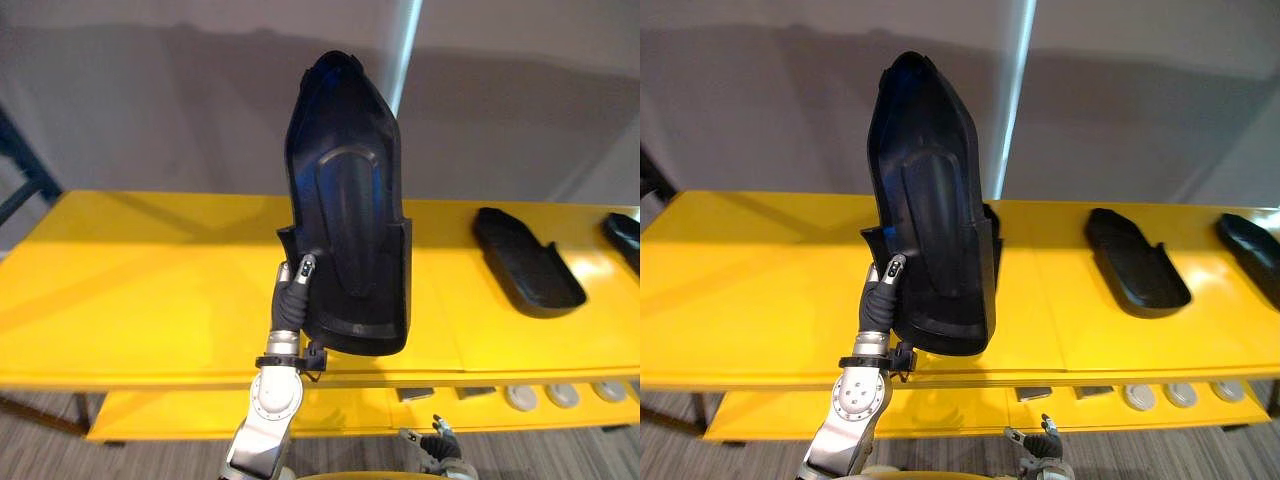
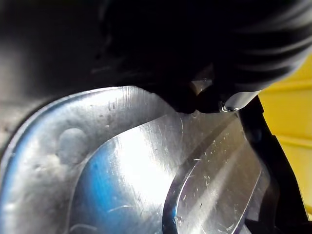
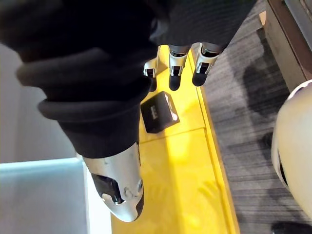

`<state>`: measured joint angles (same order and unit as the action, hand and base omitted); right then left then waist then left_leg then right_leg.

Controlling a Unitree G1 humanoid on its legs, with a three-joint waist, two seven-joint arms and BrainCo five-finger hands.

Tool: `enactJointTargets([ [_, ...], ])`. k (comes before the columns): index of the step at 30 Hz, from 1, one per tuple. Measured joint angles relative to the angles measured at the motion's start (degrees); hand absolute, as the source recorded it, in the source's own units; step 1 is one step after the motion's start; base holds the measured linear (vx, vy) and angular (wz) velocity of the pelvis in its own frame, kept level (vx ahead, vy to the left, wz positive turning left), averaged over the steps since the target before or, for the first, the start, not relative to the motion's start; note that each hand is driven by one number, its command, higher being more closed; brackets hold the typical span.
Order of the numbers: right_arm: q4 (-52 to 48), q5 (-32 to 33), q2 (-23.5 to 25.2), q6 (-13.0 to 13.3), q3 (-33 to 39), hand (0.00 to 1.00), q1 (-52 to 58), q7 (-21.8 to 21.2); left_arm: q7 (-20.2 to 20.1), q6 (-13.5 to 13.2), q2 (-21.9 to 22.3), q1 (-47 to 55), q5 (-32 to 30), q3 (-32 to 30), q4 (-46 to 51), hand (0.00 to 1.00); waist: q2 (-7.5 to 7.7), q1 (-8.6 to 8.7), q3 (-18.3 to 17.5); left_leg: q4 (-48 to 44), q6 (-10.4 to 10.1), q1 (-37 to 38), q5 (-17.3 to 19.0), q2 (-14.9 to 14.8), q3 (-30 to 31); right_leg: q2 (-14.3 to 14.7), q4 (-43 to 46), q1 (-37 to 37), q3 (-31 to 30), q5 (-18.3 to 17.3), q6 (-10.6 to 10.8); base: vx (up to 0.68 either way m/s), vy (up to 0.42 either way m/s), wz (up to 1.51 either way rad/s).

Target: Walk over and take plastic housings, then place them on the shelf

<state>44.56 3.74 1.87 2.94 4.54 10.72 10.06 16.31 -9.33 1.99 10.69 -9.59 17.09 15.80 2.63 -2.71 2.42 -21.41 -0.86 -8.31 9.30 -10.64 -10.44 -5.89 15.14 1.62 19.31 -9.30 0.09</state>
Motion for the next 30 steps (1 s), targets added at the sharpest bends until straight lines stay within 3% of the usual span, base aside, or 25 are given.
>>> enactJointTargets([
  [3,2.9,-0.9,-0.3,0.3,0.1,0.00,-1.6,0.0,0.0,-0.1,-0.1,0.9,0.6,-1.3,0.0,1.00,0.53,0.33,0.0,-7.3,1.6,-1.0,1.5,-4.0,-0.4,-2.7,0.0,0.3,-0.9,0.4,1.3,-0.09,0.267,-0.01],
  [4,4.1,-1.5,-0.6,0.4,0.2,0.00,-2.4,0.0,0.0,-0.1,-0.1,1.2,1.3,-1.4,0.0,1.00,0.62,0.41,0.0,-8.6,1.6,-0.8,1.5,-6.5,0.2,-4.0,-0.1,0.7,-1.9,1.0,2.8,-0.04,0.396,-0.04],
  [6,5.8,-2.1,-1.1,0.3,0.7,0.00,-2.7,0.0,0.0,-0.2,0.1,1.8,2.3,-0.7,-0.2,1.00,0.24,1.34,-0.2,-5.5,0.5,0.3,0.8,-7.9,4.7,-5.9,-0.9,0.7,-2.4,2.5,6.3,0.01,0.477,0.05],
  [7,6.4,-2.2,-1.4,0.3,1.6,0.00,-3.1,0.0,0.1,-0.2,0.2,1.8,2.4,-0.7,-0.6,1.00,-0.70,1.89,-0.7,-1.7,-5.2,1.5,2.3,-6.4,7.4,-6.7,-2.4,0.6,-2.6,4.0,8.2,0.05,0.524,0.20],
  [8,8.4,-2.3,-1.0,0.3,2.4,0.00,-3.7,0.1,0.2,-0.1,-0.7,1.5,2.5,-0.8,-1.1,1.00,0.51,2.84,-0.9,0.8,-8.1,1.6,3.3,-3.9,7.4,-7.9,-5.8,0.4,-3.0,6.6,9.8,0.06,0.570,0.28],
  [9,10.3,-2.3,-0.1,0.2,2.4,0.00,-3.8,-0.2,0.5,-0.1,-1.4,1.4,2.7,-1.2,-1.5,1.00,2.37,3.33,-0.9,0.5,-7.5,0.9,2.9,-1.8,7.5,-8.8,-8.3,-0.3,-3.7,8.9,9.6,0.06,0.396,0.34],
  [11,12.1,-2.7,-0.2,-0.1,3.0,0.00,-3.9,-0.2,1.0,-0.1,-2.3,1.3,3.4,-1.3,-3.0,1.00,3.57,3.29,-0.8,-2.6,-6.6,-0.9,3.6,1.3,8.5,-10.6,-11.2,-2.5,-2.6,12.8,9.6,0.02,0.348,0.30],
  [13,11.8,-3.4,-0.1,-0.2,3.7,0.00,-3.6,-0.3,1.1,-0.1,-3.1,1.1,3.5,-1.3,-3.1,1.00,2.52,3.03,0.0,-5.9,-5.5,-1.6,5.3,1.7,7.7,-11.3,-9.3,-2.1,-3.2,14.8,7.8,-0.06,0.348,0.01],
  [14,10.7,-4.1,-0.7,-0.3,3.8,0.00,-3.7,-0.3,1.1,-0.1,-3.3,0.5,3.3,-1.2,-3.1,1.00,1.74,2.17,0.5,-7.1,-4.4,-1.6,6.9,1.5,6.3,-11.3,-7.0,-0.6,-3.7,15.3,5.6,-0.11,0.246,-0.43],
  [15,10.2,-4.5,-0.5,-0.5,3.6,0.00,-4.0,-0.2,1.2,-0.2,-3.5,0.5,3.3,-1.4,-3.0,1.00,1.51,1.57,0.5,-6.9,-3.1,-1.7,7.5,1.4,4.5,-11.3,-5.1,0.8,-4.1,14.2,3.4,-0.19,0.247,-0.48],
  [16,9.8,-4.8,-0.3,-0.6,3.3,0.00,-4.2,-0.4,1.3,-0.2,-3.5,0.6,3.3,-1.6,-2.9,1.00,1.50,1.65,0.5,-6.8,-2.7,-1.5,7.5,1.3,3.6,-10.7,-0.7,2.1,-6.0,10.9,4.8,-0.20,0.215,-0.39],
  [17,8.9,-4.9,-0.1,-0.6,3.1,0.00,-4.2,-0.4,1.3,-0.1,-3.4,0.6,3.2,-1.6,-3.0,1.00,1.81,1.95,0.6,-6.4,-2.1,-1.0,7.3,1.7,3.2,-7.7,9.0,4.4,-10.4,3.4,8.3,-0.17,0.087,-0.21],
  [18,8.5,-4.9,-0.1,-0.6,2.8,0.00,-4.1,-0.4,1.2,-0.1,-3.3,0.6,3.2,-1.5,-3.0,1.00,1.88,1.86,0.6,-6.2,-1.7,-0.7,7.5,1.7,2.9,-5.8,12.0,5.0,-12.2,0.2,9.0,-0.11,0.001,-0.28],
  [19,8.3,-4.8,-0.3,-0.6,2.2,0.00,-3.9,-0.4,1.2,-0.1,-3.2,0.6,3.0,-1.4,-3.0,1.00,1.94,1.92,0.6,-5.8,-1.5,-0.1,7.4,2.4,2.7,-1.6,13.7,5.0,-15.5,-5.2,8.3,-0.12,-0.046,-0.31],
  [20,8.1,-4.7,-0.5,-0.6,1.7,0.00,-3.5,-0.4,1.0,-0.1,-3.0,0.5,2.1,-1.3,-3.0,1.00,1.98,1.94,0.6,-5.7,-1.5,-0.1,7.4,3.4,2.5,1.1,12.0,3.9,-18.5,-9.4,4.8,-0.11,-0.056,-0.15],
  [22,7.0,-3.7,-1.1,-0.5,2.0,0.00,-2.4,-0.3,0.2,0.1,-1.9,0.6,1.4,0.0,-3.0,1.00,0.88,2.80,0.8,-4.8,-2.1,0.1,6.8,3.9,4.4,2.5,10.3,2.4,-19.8,-9.2,4.1,-0.07,-0.034,0.33],
  [24,5.9,-3.5,-1.0,-0.4,2.2,0.00,-1.6,-0.3,-0.2,0.1,-1.8,0.5,0.2,0.9,-2.8,1.00,0.70,2.62,0.7,-3.7,-2.4,0.8,5.5,4.1,5.4,2.6,9.2,1.6,-18.4,-8.6,3.4,0.01,-0.028,0.38],
  [30,5.7,-3.2,0.1,-0.5,2.4,0.00,-1.2,-0.3,-1.0,0.1,-1.6,0.5,-0.1,-0.6,-2.8,1.00,1.56,1.82,0.1,-0.3,-4.1,2.7,3.1,2.3,5.5,4.0,4.5,-1.5,-16.8,-6.3,1.7,0.08,-0.062,0.05],
])
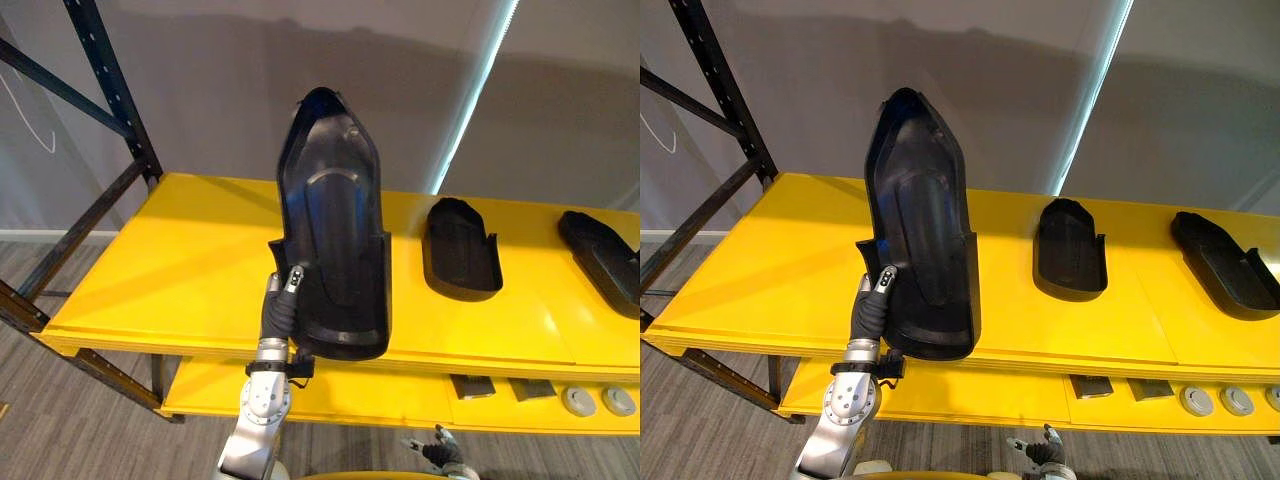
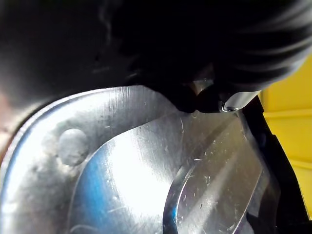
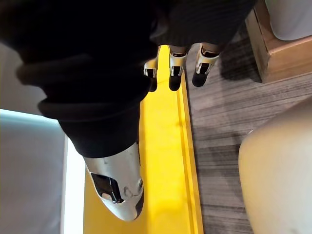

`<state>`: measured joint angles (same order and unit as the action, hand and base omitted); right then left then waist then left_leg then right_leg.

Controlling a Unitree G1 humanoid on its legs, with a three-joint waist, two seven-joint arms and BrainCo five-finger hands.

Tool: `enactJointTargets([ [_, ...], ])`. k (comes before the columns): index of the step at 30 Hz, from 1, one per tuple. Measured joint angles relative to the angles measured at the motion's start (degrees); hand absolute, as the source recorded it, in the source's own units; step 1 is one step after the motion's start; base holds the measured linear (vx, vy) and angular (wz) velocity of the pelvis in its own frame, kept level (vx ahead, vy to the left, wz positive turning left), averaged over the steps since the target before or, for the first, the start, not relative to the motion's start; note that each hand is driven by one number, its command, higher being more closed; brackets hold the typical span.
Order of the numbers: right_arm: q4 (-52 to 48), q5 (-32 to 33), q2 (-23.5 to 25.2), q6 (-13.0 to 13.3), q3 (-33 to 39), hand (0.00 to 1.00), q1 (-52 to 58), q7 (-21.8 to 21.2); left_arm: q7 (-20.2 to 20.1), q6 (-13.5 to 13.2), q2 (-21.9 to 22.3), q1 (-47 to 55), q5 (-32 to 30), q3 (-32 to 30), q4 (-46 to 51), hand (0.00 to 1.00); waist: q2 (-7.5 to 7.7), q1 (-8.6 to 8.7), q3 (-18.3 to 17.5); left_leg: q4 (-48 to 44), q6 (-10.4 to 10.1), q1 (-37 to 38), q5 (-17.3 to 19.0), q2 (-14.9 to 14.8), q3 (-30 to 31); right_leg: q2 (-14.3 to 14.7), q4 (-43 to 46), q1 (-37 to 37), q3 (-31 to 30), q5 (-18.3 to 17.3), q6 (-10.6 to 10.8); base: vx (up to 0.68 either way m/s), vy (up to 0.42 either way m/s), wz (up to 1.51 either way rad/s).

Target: Walk over and take plastic housings, then place them on the shelf

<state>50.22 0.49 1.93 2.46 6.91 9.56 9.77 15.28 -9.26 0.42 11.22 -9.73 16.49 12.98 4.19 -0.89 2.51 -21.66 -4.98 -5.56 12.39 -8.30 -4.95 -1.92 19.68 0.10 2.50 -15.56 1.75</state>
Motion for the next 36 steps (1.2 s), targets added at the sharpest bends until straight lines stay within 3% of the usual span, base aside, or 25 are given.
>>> enactJointTargets([
  [7,0.0,0.0,0.1,0.0,0.0,0.00,0.4,0.0,-0.3,0.1,0.6,0.0,0.0,-1.0,0.0,1.00,-0.18,-0.01,-0.2,3.8,0.2,1.9,-1.5,-1.5,-2.9,1.0,-7.6,-2.3,-1.9,5.7,0.3,0.03,0.025,-0.18],
  [15,0.0,-0.1,-0.2,-0.1,-0.1,0.00,2.1,-1.2,-0.2,1.3,0.4,-1.5,-1.5,-5.4,-1.8,1.00,-0.46,0.03,-1.6,5.4,0.5,1.6,-1.7,-1.2,-3.7,0.8,-12.4,-3.3,-3.3,8.5,0.6,-0.09,0.029,-0.09],
  [26,0.2,-1.1,-0.8,-0.2,-0.2,0.00,2.1,-2.6,2.8,6.5,-4.1,-15.2,-2.4,-16.8,-18.8,1.00,-0.93,0.83,-3.5,14.0,-0.1,4.7,-8.0,0.1,-5.2,0.7,-16.2,-2.8,-4.3,11.4,0.9,-0.02,-0.013,-0.06],
  [36,2.4,-1.1,-1.5,-0.1,0.3,0.00,0.1,-3.8,3.6,10.1,-9.0,-22.6,-2.4,-19.4,-32.9,1.00,-1.66,1.89,-3.1,20.8,-0.3,6.7,-11.8,0.5,-6.3,1.5,-16.9,-1.5,-5.6,12.5,0.4,0.00,-0.011,-0.05],
])
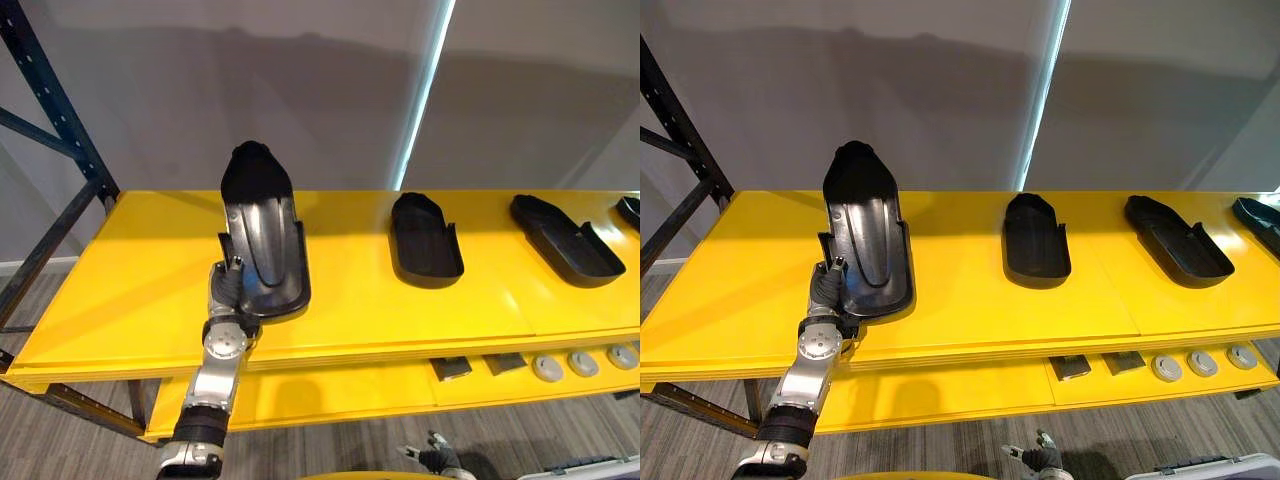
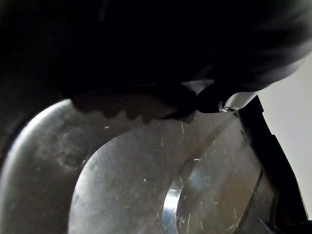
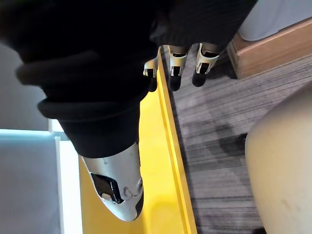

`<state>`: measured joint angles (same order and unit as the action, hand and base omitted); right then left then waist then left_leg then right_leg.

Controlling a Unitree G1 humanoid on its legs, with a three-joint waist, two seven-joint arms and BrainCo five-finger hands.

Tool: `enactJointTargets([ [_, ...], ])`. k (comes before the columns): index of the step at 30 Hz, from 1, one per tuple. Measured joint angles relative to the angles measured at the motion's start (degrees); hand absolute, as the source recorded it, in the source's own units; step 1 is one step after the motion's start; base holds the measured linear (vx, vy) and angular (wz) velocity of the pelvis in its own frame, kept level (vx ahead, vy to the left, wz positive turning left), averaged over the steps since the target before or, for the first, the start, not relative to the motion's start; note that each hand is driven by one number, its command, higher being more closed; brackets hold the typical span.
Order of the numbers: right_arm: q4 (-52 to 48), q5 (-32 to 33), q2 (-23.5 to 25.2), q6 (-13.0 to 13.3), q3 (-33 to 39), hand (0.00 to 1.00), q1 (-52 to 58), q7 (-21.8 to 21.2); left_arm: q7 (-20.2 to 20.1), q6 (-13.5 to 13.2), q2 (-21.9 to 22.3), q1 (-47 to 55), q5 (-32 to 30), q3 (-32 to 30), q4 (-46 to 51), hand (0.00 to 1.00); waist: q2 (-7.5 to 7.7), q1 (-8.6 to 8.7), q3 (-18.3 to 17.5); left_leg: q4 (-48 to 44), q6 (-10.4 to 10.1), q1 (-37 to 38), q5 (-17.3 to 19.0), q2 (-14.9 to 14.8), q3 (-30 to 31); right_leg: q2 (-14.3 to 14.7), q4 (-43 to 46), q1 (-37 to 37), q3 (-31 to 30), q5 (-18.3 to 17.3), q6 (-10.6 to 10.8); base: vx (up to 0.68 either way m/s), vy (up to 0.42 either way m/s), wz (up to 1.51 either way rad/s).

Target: Walk over and take plastic housings, then place them on the shelf

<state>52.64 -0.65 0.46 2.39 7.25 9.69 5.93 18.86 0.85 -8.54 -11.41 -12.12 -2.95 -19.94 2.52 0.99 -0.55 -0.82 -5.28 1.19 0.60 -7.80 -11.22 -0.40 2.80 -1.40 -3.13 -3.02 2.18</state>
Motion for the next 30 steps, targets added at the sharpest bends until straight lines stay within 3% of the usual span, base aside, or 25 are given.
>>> enactJointTargets([
  [6,0.3,0.0,-0.2,0.1,0.2,0.00,-0.8,-0.1,-0.1,1.2,-1.4,-1.4,-0.3,-2.4,-5.0,1.00,-0.32,1.33,0.3,3.6,0.1,1.1,-2.1,0.4,0.0,0.1,0.1,0.8,-0.1,0.4,-0.1,-0.06,-0.012,-0.01],
  [7,0.3,0.0,-0.3,0.2,0.2,0.00,-0.8,-0.2,-0.1,1.3,-2.0,-1.7,-0.5,-2.7,-5.6,0.00,-0.37,1.33,0.6,4.6,0.1,1.7,-2.4,0.6,0.1,0.1,0.0,0.8,-0.2,0.4,-0.1,-0.06,0.000,-0.02],
  [13,0.3,0.0,-0.3,0.8,0.2,0.00,-0.9,-1.0,-0.1,1.5,-4.3,-3.9,-1.7,-5.6,-7.9,0.00,0.00,1.30,1.3,6.2,0.0,2.3,-3.3,0.9,0.2,0.0,-0.6,0.9,-0.5,0.2,0.1,-0.02,0.002,-0.01],
  [30,2.5,0.0,-0.4,1.1,1.1,0.00,-2.5,-1.1,1.3,2.4,-4.7,-6.7,-2.2,-7.4,-9.0,0.00,0.32,1.32,2.7,6.2,0.0,3.1,-3.3,1.0,1.3,0.1,-1.0,-0.4,-0.1,0.3,-0.1,0.02,-0.002,0.01],
])
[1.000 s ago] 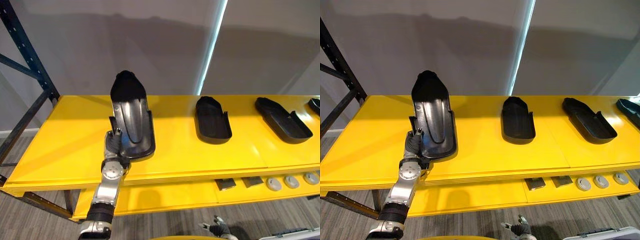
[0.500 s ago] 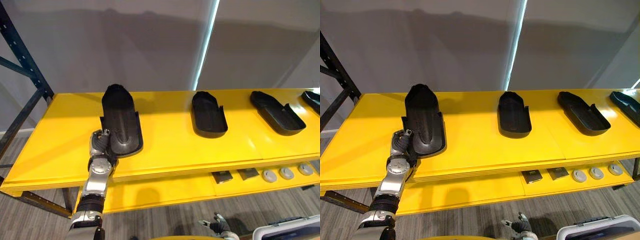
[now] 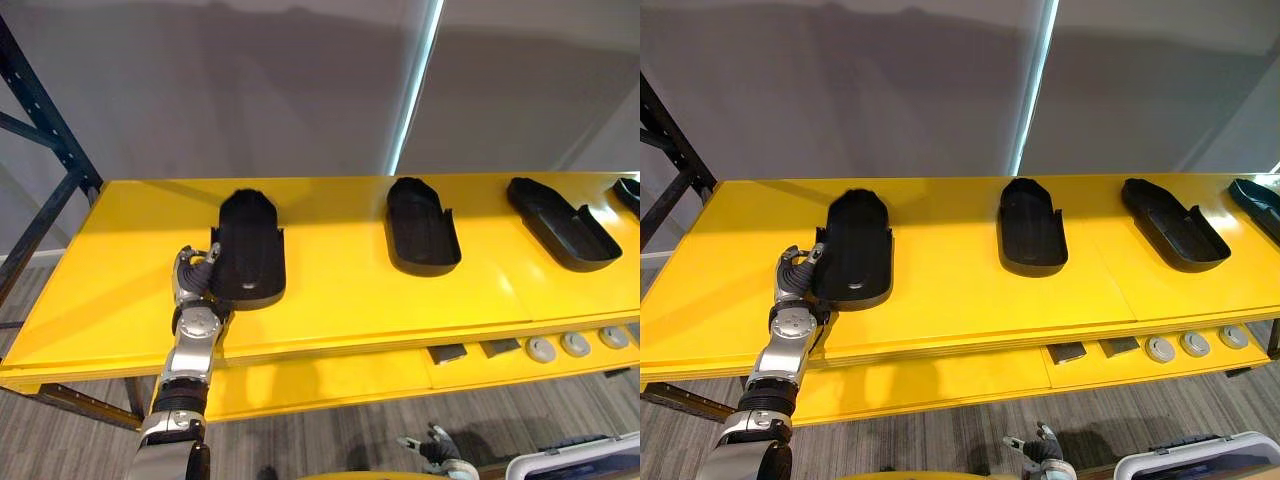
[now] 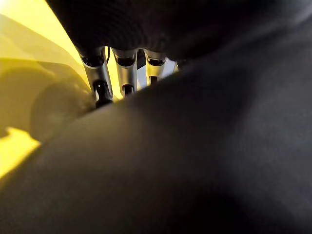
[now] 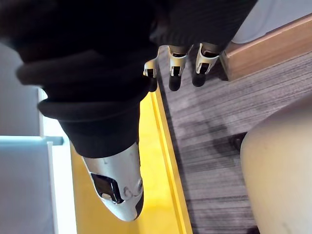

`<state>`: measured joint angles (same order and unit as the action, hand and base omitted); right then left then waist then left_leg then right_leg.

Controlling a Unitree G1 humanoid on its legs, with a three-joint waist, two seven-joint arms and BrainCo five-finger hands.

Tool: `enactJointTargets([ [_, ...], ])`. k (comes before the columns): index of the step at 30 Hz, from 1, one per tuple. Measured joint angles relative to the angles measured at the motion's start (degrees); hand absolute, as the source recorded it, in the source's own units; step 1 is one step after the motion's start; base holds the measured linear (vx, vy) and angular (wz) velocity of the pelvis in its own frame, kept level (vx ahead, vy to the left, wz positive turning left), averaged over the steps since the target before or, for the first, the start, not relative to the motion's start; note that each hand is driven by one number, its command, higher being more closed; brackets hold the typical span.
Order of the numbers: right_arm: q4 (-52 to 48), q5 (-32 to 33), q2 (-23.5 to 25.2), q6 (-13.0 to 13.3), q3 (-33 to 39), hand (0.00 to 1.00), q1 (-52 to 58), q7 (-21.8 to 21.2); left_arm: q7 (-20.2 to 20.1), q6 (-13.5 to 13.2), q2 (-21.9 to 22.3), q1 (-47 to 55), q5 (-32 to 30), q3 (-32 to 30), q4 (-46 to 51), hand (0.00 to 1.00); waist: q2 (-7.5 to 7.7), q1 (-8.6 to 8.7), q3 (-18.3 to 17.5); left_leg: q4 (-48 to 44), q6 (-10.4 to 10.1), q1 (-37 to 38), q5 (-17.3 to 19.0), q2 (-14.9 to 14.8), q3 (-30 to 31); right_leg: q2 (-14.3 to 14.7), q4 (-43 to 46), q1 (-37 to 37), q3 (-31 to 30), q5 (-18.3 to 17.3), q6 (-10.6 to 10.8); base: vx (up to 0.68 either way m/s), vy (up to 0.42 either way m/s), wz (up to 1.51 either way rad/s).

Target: Walk over and take plastic housings, then place them on the shelf

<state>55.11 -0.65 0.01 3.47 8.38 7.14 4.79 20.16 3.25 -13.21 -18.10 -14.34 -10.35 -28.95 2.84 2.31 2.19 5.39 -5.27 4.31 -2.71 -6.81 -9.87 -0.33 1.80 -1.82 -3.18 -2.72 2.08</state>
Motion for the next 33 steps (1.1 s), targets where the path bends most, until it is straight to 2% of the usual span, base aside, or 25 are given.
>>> enactJointTargets([
  [7,0.0,0.0,0.0,0.0,0.0,0.00,0.0,0.0,1.3,0.3,0.1,0.2,-0.5,-1.2,2.2,0.00,0.18,-0.09,0.1,0.0,0.0,0.0,0.0,0.0,0.2,-0.1,0.0,-0.1,0.1,0.0,0.0,-0.01,0.000,0.00],
  [12,0.0,0.1,0.1,0.3,0.0,0.00,0.0,0.1,3.4,0.2,3.0,6.6,-7.1,2.4,19.4,0.00,0.30,-0.15,0.3,0.0,0.0,-0.1,0.0,0.1,1.1,-0.2,-0.4,-1.0,0.9,0.0,0.0,0.03,-0.001,0.08],
  [15,0.3,0.1,0.2,0.5,0.0,0.00,0.1,0.2,4.0,-1.5,6.4,13.4,-11.4,7.1,31.5,0.00,0.30,-0.84,0.3,0.0,0.0,-0.4,0.0,0.0,1.3,-0.2,-0.4,-1.0,1.0,0.0,0.0,0.02,0.005,0.06],
  [16,0.2,0.1,0.3,0.6,0.0,0.00,0.3,0.3,4.0,-2.3,7.6,16.4,-12.3,9.6,35.1,1.00,0.29,-1.42,0.3,-0.4,0.0,-0.6,0.2,-0.1,1.3,-0.1,-0.4,-1.0,1.0,-0.1,0.1,0.00,0.000,0.00],
  [19,0.1,0.1,0.5,0.8,-0.2,0.00,0.7,0.5,3.6,-4.4,10.6,23.7,-14.0,14.0,40.8,1.00,0.25,-2.01,0.3,-3.4,0.1,-1.6,2.3,-0.3,1.2,-0.2,-0.2,-1.2,0.7,-0.2,0.2,-0.01,0.004,-0.02],
  [21,-0.5,0.1,0.6,1.2,-0.3,0.00,1.5,0.7,2.9,-6.1,12.1,28.1,-14.2,16.6,43.0,1.00,0.01,-3.08,0.5,-6.4,0.1,-2.8,4.3,-0.7,1.2,-0.5,0.0,-1.7,0.6,-0.6,0.3,-0.04,0.012,0.01],
  [25,-1.0,0.1,0.7,1.1,-0.6,0.00,1.9,1.4,0.9,-7.8,13.2,31.0,-14.1,17.6,43.6,1.00,0.09,-3.30,0.5,-9.2,0.1,-4.4,5.8,-1.1,1.3,-0.5,0.4,-1.9,1.5,-1.6,0.8,-0.03,-0.010,0.11],
  [33,-2.8,0.1,0.8,1.1,-2.6,0.00,2.8,1.7,-2.3,-8.8,14.6,31.8,-12.7,19.4,43.5,1.00,0.64,-3.42,0.4,-14.5,0.6,-6.7,8.7,-1.3,1.5,-0.9,1.0,-1.9,1.6,-1.6,0.8,0.02,0.012,0.00],
])
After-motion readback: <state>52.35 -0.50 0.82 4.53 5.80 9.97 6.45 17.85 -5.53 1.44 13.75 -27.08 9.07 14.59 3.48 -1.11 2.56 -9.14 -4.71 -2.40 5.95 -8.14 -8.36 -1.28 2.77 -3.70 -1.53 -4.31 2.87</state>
